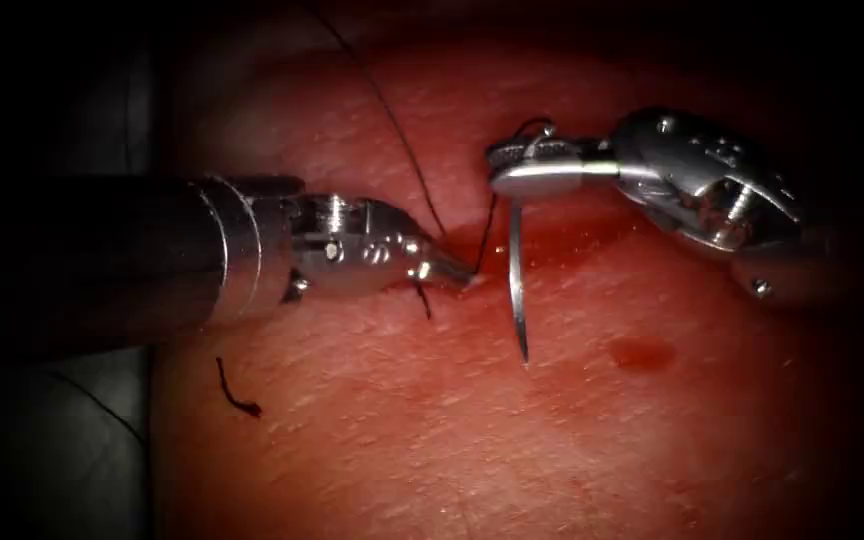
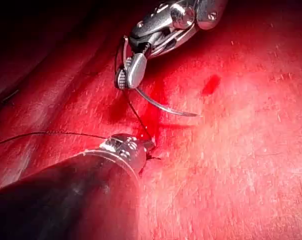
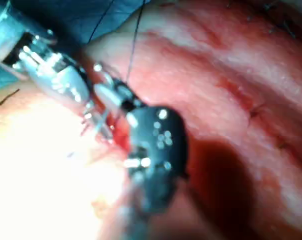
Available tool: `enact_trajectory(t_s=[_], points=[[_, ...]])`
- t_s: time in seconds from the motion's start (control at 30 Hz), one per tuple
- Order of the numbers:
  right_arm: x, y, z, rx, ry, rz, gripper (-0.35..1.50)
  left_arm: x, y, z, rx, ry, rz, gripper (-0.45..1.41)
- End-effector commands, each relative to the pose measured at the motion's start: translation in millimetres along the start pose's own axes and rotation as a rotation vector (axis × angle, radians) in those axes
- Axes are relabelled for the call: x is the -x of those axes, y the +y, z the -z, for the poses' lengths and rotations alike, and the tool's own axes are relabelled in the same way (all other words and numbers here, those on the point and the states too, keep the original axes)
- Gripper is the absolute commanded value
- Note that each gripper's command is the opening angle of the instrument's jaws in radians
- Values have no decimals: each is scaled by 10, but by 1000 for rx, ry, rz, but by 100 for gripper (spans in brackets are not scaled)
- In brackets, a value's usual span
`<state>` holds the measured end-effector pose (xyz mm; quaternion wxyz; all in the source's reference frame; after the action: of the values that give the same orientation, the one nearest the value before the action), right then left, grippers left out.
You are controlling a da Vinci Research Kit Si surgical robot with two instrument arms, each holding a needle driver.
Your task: Wound Closure
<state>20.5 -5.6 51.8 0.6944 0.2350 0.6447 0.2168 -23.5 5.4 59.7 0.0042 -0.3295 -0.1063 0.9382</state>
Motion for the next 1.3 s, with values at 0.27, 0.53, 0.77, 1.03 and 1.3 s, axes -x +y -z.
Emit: enact_trajectory(t_s=[0.27, 0.53, 0.77, 1.03, 1.3], points=[[14, 5, -15, 11, 1, 32, -35, 17, 1, -26, 40, -68, 38, -45], [32, 30, -19, 43, 0, 77, -35, 29, -1, -24, 92, -123, 49, -45], [40, 44, -19, 59, 15, 153, -35, 27, 5, -25, 100, -138, 64, -45], [44, 47, -32, 75, 46, 227, -35, 23, 11, -26, 95, -142, 91, -45], [44, 46, -36, 68, 54, 269, -35, 19, 14, -27, 86, -145, 200, -6]])
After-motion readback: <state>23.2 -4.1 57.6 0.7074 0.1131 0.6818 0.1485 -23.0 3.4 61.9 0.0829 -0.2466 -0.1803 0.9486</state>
